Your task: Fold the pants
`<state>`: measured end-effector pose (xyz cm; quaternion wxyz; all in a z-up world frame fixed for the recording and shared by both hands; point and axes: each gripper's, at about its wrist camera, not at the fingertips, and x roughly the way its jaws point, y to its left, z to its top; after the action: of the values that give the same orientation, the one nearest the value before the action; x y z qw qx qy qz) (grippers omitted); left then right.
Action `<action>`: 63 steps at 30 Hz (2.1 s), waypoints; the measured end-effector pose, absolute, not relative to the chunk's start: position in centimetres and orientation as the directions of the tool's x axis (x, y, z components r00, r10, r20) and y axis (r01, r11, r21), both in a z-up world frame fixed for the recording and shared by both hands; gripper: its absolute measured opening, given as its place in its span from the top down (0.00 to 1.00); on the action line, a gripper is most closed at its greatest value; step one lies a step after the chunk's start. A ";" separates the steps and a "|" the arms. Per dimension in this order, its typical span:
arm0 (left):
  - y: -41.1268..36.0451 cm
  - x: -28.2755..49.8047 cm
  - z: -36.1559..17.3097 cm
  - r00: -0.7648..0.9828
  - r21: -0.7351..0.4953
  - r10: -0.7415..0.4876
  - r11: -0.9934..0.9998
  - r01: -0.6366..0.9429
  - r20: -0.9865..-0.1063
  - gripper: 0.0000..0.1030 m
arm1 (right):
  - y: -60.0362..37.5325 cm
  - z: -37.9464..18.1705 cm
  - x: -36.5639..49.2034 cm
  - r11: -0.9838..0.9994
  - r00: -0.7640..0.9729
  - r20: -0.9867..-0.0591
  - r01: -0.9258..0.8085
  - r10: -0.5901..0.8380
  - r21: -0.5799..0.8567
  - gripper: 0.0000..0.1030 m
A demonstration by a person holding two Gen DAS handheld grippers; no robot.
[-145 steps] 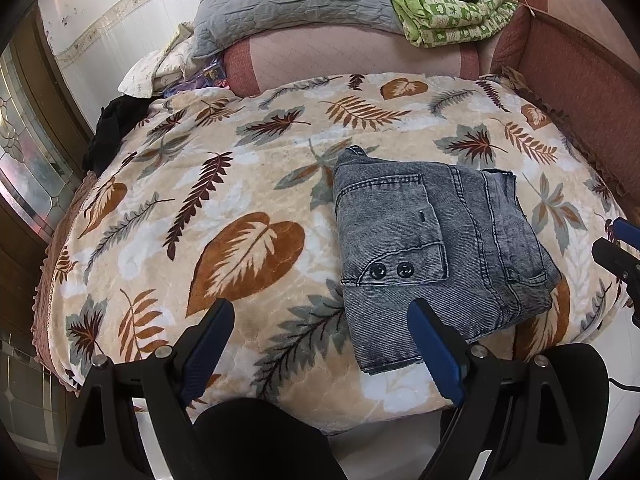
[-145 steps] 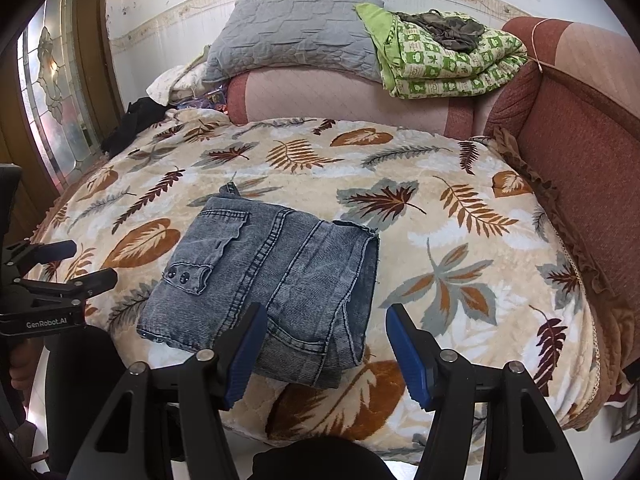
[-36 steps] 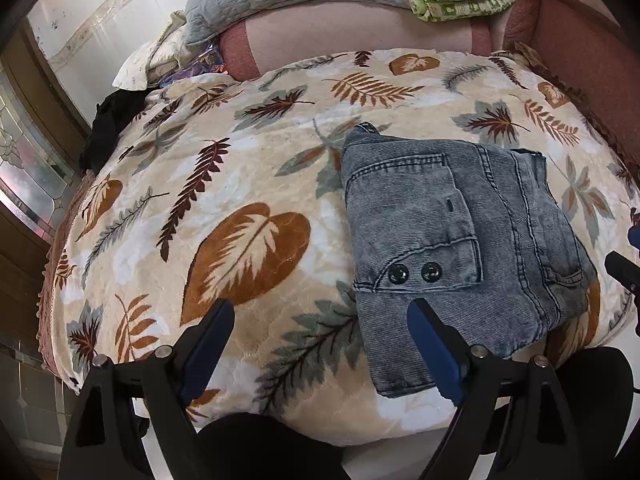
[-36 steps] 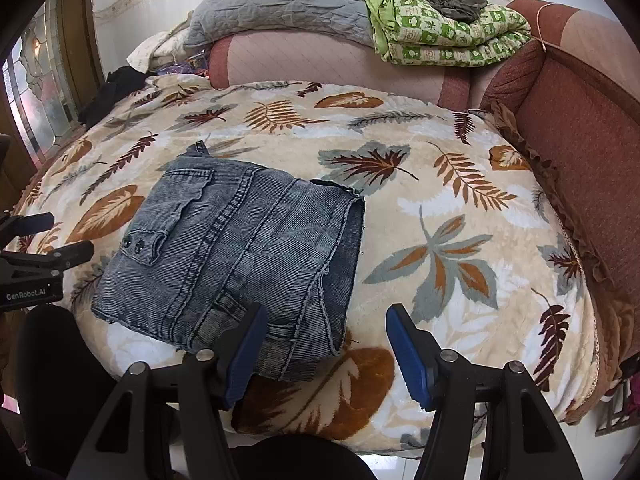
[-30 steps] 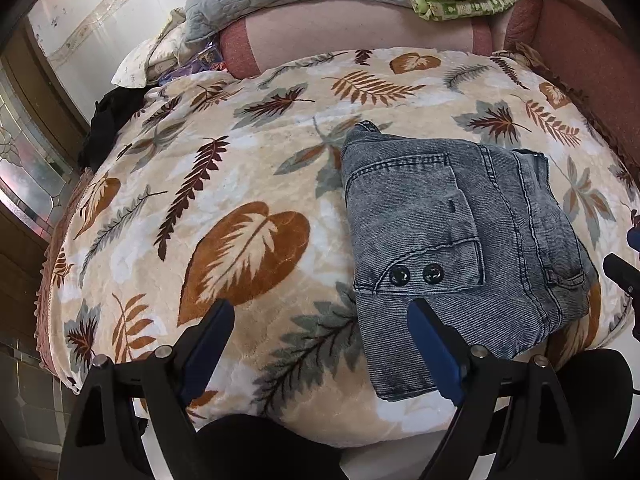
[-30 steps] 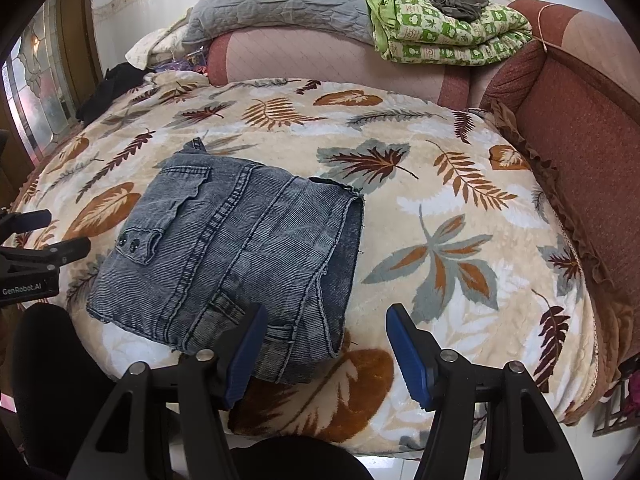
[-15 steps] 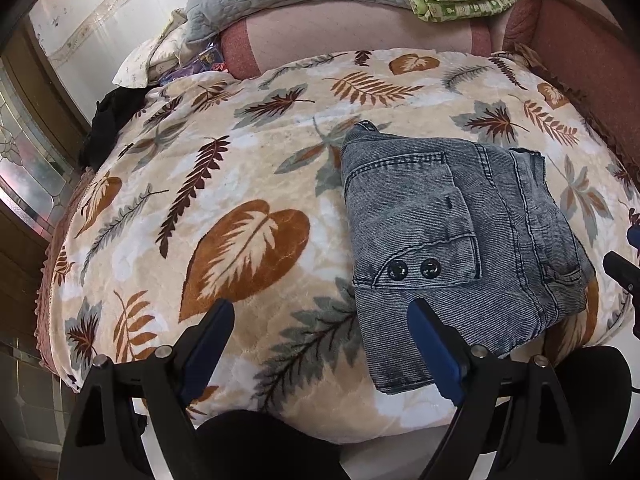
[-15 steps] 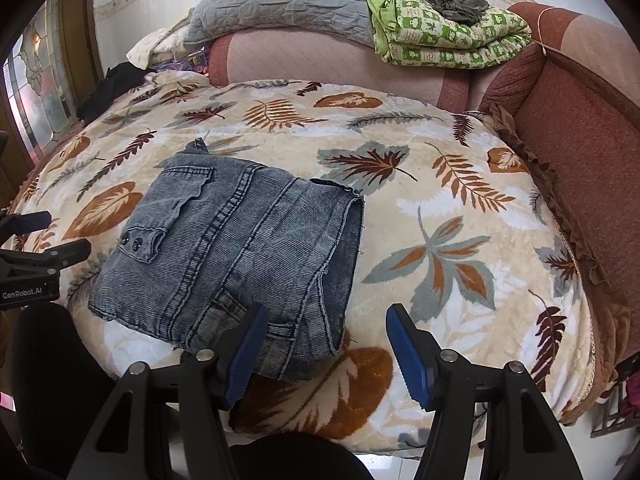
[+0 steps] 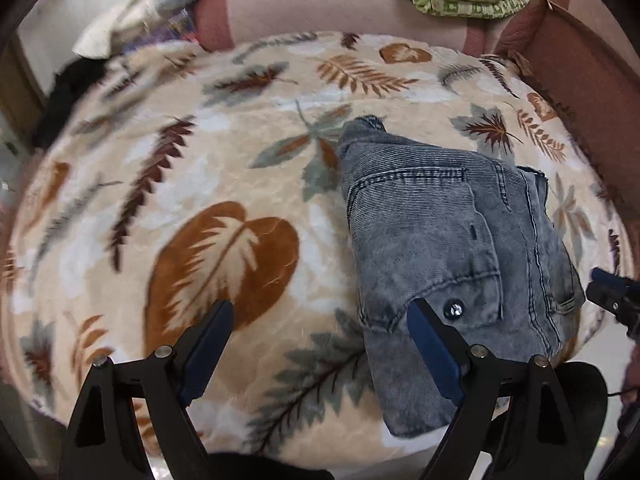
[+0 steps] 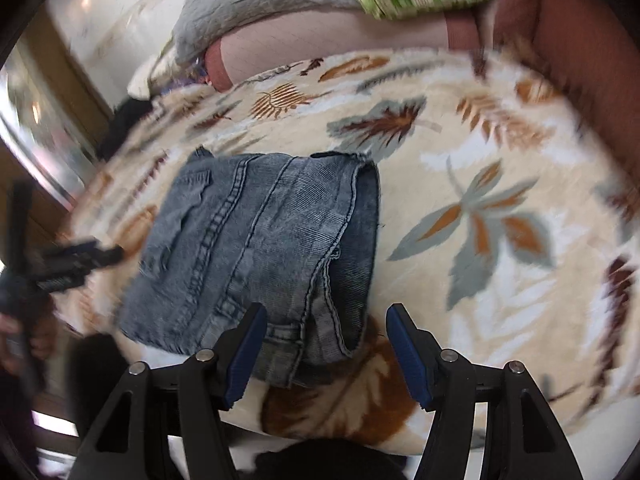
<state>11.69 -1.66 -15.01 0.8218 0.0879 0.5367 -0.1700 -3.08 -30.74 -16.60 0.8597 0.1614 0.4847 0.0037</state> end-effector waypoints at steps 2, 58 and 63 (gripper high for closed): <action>-1.6 12.7 -15.8 0.332 -0.097 -0.239 0.915 0.391 -0.913 0.14 | -32.4 -17.7 -2.4 0.908 0.526 -0.813 0.165 0.249 0.385 0.36; -2.9 22.6 -18.7 0.418 -0.050 -0.173 0.956 0.289 -0.892 0.29 | -27.3 -22.5 17.1 0.884 0.490 -0.794 0.091 0.361 0.458 0.36; -1.8 18.3 -14.1 0.572 0.077 -0.085 0.964 0.254 -0.816 0.26 | -26.2 -16.9 13.4 0.952 0.624 -0.757 0.070 0.191 0.298 0.35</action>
<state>18.32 -1.82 -14.10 0.8817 0.0932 0.4525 -0.0962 13.37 -26.20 -16.87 0.8885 0.1508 0.4321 0.0342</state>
